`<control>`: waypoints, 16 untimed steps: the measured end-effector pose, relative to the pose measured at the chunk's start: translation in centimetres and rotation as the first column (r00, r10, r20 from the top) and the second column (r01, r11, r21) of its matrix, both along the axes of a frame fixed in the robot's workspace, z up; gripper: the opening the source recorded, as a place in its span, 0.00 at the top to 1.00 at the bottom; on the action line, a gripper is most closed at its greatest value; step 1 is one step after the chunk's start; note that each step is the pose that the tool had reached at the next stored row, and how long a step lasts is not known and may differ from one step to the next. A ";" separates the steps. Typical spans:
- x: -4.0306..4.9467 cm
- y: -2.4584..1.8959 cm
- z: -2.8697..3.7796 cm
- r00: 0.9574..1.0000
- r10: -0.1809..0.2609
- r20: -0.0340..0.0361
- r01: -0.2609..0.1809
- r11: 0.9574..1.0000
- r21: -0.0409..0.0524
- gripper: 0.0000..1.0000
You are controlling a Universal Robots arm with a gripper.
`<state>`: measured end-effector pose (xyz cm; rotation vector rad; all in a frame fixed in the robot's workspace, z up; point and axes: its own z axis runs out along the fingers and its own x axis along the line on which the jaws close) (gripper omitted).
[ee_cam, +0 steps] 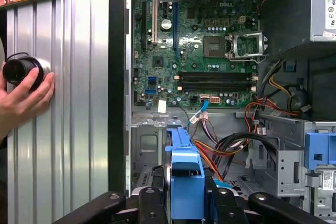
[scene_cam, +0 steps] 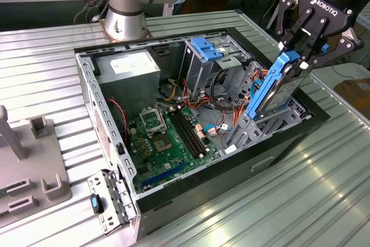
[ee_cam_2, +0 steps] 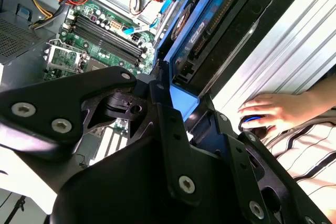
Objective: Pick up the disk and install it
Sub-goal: 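Pick up the disk, then insert the disk into the insertion slot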
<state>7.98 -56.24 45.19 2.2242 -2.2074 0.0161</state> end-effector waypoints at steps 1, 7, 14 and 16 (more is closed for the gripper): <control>0.01 0.00 0.14 1.000 0.000 0.000 0.000 1.000 0.001 0.63; 0.00 0.00 0.80 1.000 0.000 0.000 0.000 1.000 0.000 0.63; 0.08 -0.02 0.75 1.000 0.000 -0.008 0.000 1.000 0.000 0.63; 0.08 -0.02 0.69 1.000 0.000 -0.008 0.000 1.000 0.000 0.63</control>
